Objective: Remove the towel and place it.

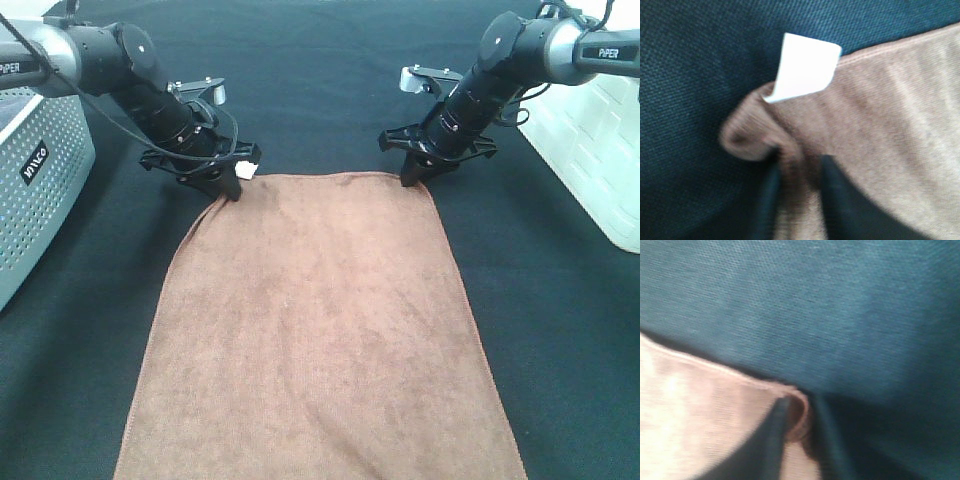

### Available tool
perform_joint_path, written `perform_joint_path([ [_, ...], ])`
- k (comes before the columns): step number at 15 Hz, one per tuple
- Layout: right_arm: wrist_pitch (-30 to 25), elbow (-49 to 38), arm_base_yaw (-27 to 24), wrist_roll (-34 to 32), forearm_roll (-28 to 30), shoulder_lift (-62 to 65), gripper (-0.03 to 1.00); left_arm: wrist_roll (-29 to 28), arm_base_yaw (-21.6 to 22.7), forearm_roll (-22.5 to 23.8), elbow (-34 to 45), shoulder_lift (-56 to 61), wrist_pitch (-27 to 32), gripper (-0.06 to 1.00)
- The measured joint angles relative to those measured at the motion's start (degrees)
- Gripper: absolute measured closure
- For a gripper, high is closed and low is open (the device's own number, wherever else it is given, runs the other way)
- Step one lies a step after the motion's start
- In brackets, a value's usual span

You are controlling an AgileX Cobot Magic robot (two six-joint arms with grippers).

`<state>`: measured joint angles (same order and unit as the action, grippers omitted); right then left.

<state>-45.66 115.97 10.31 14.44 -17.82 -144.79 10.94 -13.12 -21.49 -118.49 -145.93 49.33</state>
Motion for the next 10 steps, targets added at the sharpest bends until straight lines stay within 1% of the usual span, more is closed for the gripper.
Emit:
perform_joint_path([
  [1, 0.06, 0.0, 0.0, 0.0, 0.74, -0.06, 0.94, 0.0, 0.0, 0.52, 0.0, 0.0, 0.0, 0.91],
  [2, 0.06, 0.0, 0.0, 0.0, 1.09, -0.06, 0.97, 0.0, 0.0, 0.97, 0.0, 0.0, 0.0, 0.93],
  [5, 0.4, 0.0, 0.06, 0.0, 1.32, -0.06, 0.97, 0.0, -0.52, 2.52, -0.23, 0.0, 0.0, 0.94],
  [9, 0.69, 0.0, 0.23, 0.0, 2.81, 0.17, 0.97, 0.0, -0.69, 5.96, -5.5, -1.38, 4.64, 0.94],
  [10, 0.92, -0.06, 0.46, 0.0, 3.27, 0.23, 0.97, 0.0, -0.69, 6.53, -6.59, -1.55, 5.04, 0.94],
])
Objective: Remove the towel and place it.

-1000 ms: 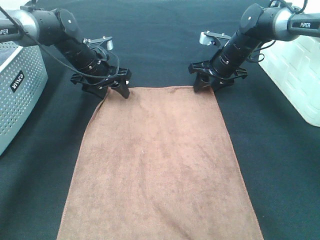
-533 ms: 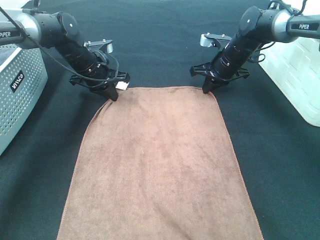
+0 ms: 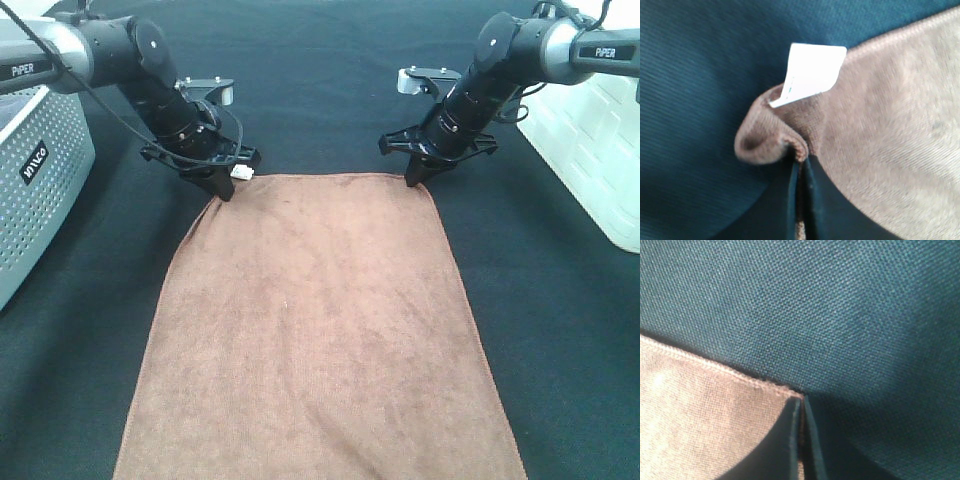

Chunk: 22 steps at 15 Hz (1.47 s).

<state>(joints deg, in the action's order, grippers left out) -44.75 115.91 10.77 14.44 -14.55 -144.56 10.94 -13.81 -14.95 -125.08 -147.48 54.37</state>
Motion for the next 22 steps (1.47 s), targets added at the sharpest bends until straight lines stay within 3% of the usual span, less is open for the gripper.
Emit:
perform_joint_path([
  [5, 4.3, -0.86, 0.17, 0.0, 3.38, 1.95, 0.97, 0.0, 0.0, 1.38, -2.12, -0.06, 0.34, 0.94],
  [9, 11.63, -0.86, 0.17, 0.17, 4.58, 5.27, 0.97, 0.0, 0.0, 2.69, -2.92, -0.11, -1.38, 0.94],
  [13, 17.02, -0.92, 0.17, 0.46, 7.56, 6.02, 0.97, 0.0, 0.0, 5.84, -2.98, 1.2, -9.11, 0.94],
  [22, 24.81, 2.52, -0.34, 0.23, 8.42, 5.84, 0.97, -0.06, 0.0, 6.76, -2.98, 1.26, -25.15, 0.94],
])
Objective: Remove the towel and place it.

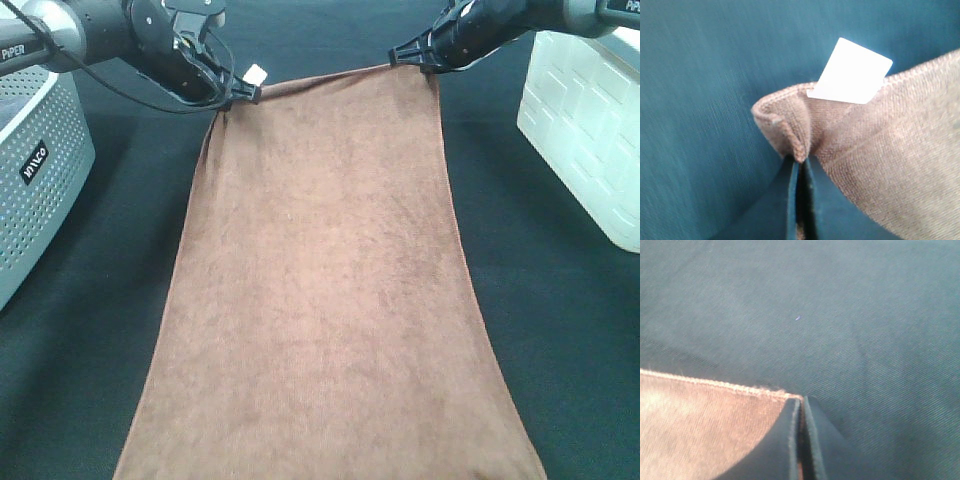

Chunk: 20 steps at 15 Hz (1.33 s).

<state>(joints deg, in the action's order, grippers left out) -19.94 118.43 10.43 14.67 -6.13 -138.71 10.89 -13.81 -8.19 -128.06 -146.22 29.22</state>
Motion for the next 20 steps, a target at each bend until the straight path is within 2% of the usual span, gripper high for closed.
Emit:
perform_joint_path([
  [3, 2.58, 0.17, -1.2, -0.17, -1.09, -1.6, 0.97, 0.0, 0.0, 0.0, 0.0, 0.0, -4.7, 0.94],
  [11, 9.05, 0.4, -1.26, -0.17, -3.78, -6.02, 0.97, 0.0, 0.0, 0.0, 0.0, -2.46, -10.77, 0.94],
  [17, 8.25, 7.91, -1.43, -0.17, -6.93, -12.03, 0.97, 0.0, 0.0, 0.0, 0.0, -6.82, -16.67, 0.94],
  [20, 7.85, 8.02, -1.43, -0.17, -6.99, -14.09, 0.97, 0.0, 0.0, 0.0, 0.0, -8.37, -19.08, 0.94],
])
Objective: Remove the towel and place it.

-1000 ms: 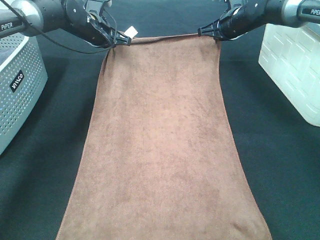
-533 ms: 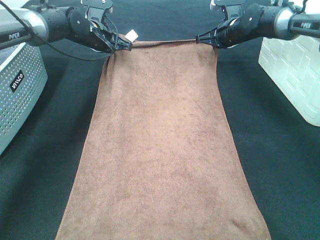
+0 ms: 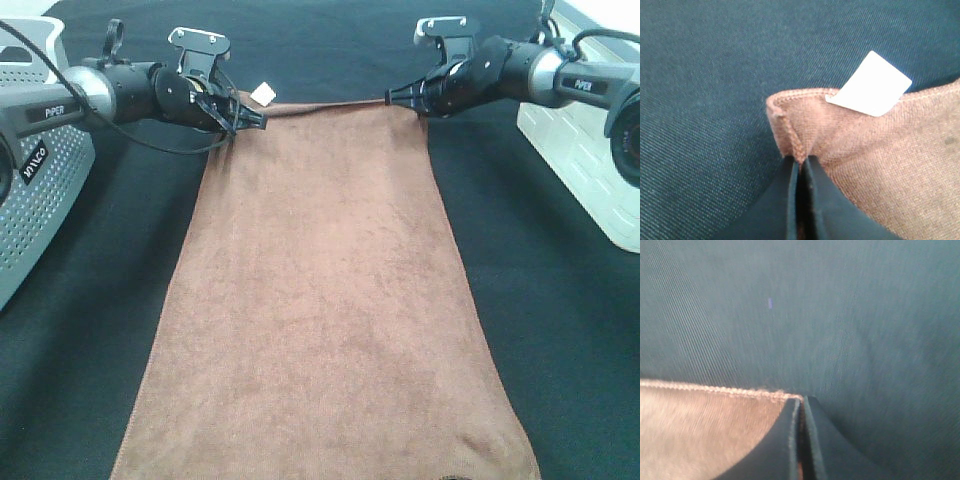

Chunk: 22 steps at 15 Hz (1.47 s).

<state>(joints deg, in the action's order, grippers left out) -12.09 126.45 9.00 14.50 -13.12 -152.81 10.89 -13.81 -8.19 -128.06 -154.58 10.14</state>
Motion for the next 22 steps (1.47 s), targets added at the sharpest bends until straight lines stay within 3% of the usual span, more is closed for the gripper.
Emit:
perform_joint_path([
  [4, 0.11, 0.0, 0.0, 0.0, -0.34, -1.49, 0.96, 0.0, 0.0, 0.0, 0.0, -1.09, -1.95, 0.92],
  [6, 0.63, 0.0, 0.0, 0.0, -0.69, -1.89, 0.84, 0.0, 0.0, 0.0, 0.0, -1.32, -2.69, 0.86],
  [7, 0.63, 0.0, 0.0, 0.0, -0.69, -1.89, 0.84, 0.0, 0.0, 0.0, 0.0, -1.32, -2.69, 0.86],
  [9, 3.04, 0.06, -0.11, 0.0, -2.12, -1.89, 0.56, 0.0, 0.0, 0.23, 0.0, -1.66, -5.16, 0.69],
  [11, 3.21, 0.11, -0.57, 0.0, -2.92, -1.89, 0.32, 0.0, 0.06, 0.23, 0.0, -1.72, -6.93, 0.39],
  [12, 3.04, 0.11, -0.8, 0.0, -2.92, -1.89, 0.26, 0.0, 0.17, 0.23, 0.0, -1.72, -6.99, 0.3],
  [15, 0.92, 0.11, -0.86, 0.0, -2.92, -1.6, 0.24, 0.0, 0.17, 0.23, 0.0, -1.66, -6.7, 0.26],
  [17, -3.09, 0.11, -0.86, 0.11, -2.75, 0.29, 0.23, 0.0, 0.17, 0.23, 0.0, -0.57, -2.29, 0.25],
  [19, -9.97, 0.11, -0.86, -1.83, -2.81, 4.64, 0.23, 0.0, 0.17, 0.23, 0.0, 3.09, 7.28, 0.21],
  [21, -21.03, 0.11, -0.86, -3.72, -2.12, 11.23, 0.23, 0.0, 0.17, 0.23, 0.0, 9.68, 18.45, 0.16],
  [22, -31.34, 0.11, -0.86, -4.41, -1.32, 16.9, 0.23, 0.0, 0.17, 0.46, 0.0, 16.44, 27.96, 0.14],
])
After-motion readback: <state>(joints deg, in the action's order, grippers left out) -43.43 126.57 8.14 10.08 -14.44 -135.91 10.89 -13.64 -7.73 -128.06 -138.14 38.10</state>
